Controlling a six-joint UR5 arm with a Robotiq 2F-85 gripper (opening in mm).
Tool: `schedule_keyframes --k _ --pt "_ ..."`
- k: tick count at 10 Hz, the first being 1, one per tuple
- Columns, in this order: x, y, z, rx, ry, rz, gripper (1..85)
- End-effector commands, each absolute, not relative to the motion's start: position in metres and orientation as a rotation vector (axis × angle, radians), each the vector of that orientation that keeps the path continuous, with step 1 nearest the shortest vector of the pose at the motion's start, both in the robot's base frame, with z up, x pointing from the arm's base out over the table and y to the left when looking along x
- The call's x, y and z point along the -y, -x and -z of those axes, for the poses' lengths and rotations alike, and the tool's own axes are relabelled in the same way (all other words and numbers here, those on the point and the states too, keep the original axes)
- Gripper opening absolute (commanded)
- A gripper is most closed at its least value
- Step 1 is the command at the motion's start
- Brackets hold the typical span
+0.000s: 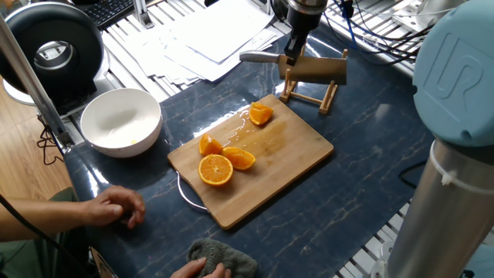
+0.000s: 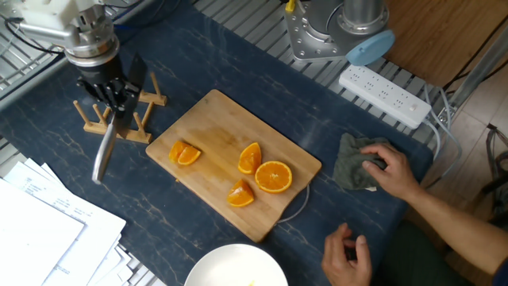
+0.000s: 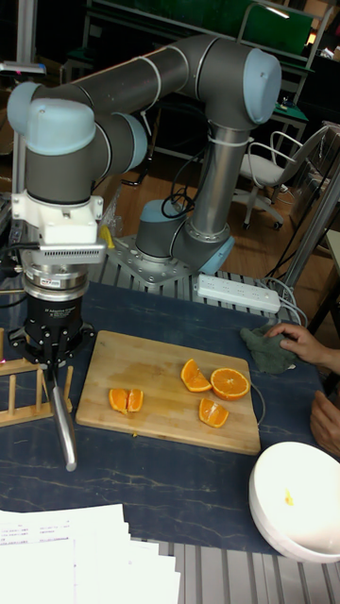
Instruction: Chop the orange
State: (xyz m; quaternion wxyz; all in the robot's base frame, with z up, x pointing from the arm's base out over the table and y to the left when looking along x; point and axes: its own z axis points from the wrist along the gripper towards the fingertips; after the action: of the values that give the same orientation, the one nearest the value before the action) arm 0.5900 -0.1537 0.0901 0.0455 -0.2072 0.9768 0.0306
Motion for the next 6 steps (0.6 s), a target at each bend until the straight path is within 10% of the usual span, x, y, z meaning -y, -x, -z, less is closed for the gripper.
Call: schedule_keyframes --k 1,6 --pt "0.1522 -0.5836 -0.0817 -2.971 0.622 -0.146 1.0" --pt "0.1578 -0.5893 -0.0752 -2.947 0.618 -0.117 2.0"
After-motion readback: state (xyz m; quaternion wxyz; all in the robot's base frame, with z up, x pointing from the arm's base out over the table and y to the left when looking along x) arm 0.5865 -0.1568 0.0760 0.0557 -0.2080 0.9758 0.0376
